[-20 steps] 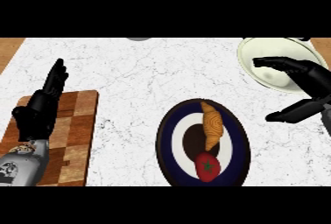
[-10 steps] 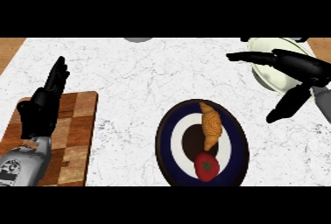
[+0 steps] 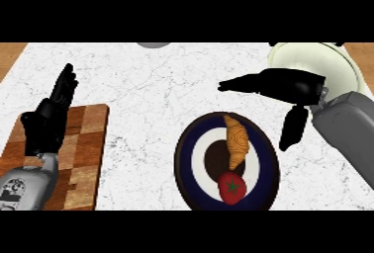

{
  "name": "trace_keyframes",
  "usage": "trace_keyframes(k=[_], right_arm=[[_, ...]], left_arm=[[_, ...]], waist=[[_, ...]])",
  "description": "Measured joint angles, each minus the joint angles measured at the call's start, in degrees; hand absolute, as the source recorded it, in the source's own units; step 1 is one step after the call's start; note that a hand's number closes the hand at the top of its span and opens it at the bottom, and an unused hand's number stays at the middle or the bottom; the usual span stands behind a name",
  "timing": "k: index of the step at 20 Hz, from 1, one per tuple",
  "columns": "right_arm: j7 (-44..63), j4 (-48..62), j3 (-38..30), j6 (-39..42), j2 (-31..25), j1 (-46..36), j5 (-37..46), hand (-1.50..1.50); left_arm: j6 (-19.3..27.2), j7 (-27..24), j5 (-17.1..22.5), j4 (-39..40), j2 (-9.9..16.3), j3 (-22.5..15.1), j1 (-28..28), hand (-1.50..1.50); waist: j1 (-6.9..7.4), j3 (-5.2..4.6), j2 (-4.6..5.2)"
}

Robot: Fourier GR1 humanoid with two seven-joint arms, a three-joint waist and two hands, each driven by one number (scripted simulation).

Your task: Pick the croissant from the plate and place it in the bowl

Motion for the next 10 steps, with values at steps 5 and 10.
trace_keyframes(k=[5, 10], right_arm=[[1.93, 0.15, 2.09, 3.12, 3.05, -0.47, 4.91, -1.50], [5.32, 0.92, 5.10, 4.65, 5.58, 0.41, 10.85, -1.50]], left_arm=[[-0.68, -0.69, -0.62, 0.08, -0.65, 0.50, 0.88, 0.00], [-0.70, 0.20, -1.78, -2.04, -1.27, 0.19, 1.98, 0.00]], waist=[[0.08, 0.01, 0.06], [0.15, 0.03, 0.06]])
